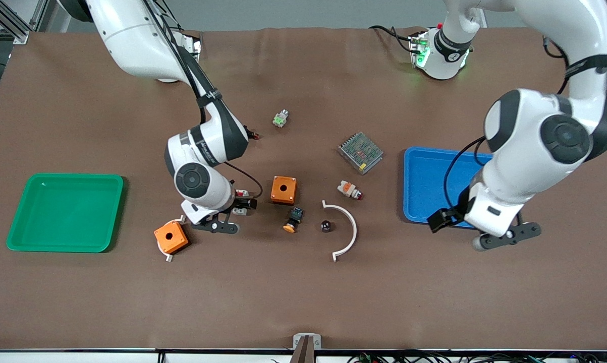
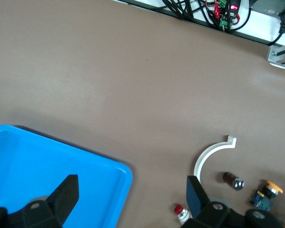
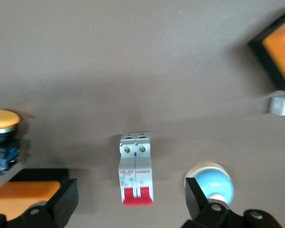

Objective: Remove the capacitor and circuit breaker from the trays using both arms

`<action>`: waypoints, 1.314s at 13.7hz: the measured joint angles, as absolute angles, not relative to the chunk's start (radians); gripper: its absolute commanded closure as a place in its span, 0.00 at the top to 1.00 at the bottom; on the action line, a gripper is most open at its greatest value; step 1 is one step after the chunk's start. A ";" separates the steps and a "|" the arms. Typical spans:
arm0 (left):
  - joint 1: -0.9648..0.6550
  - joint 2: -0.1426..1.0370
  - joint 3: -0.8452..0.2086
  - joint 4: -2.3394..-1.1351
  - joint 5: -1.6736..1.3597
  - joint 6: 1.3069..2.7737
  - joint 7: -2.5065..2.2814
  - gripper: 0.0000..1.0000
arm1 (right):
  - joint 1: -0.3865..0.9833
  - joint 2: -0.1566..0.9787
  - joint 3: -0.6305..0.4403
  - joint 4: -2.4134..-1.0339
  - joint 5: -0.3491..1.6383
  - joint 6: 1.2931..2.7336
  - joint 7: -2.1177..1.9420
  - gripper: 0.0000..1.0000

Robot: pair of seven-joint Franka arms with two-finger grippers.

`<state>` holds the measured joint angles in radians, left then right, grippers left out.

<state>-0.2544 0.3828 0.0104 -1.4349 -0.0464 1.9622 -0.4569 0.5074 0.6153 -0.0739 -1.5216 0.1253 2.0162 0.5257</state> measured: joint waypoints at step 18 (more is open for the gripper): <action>-0.100 -0.068 -0.028 -1.738 0.006 1.812 -0.020 1.00 | 0.461 0.575 -0.110 -1.414 0.125 1.831 0.522 1.00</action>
<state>-0.0996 -0.0680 -0.0280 -1.7382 0.0060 1.8121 -0.0205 0.4609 0.5746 -0.1096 -1.4140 0.1253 1.8309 0.5223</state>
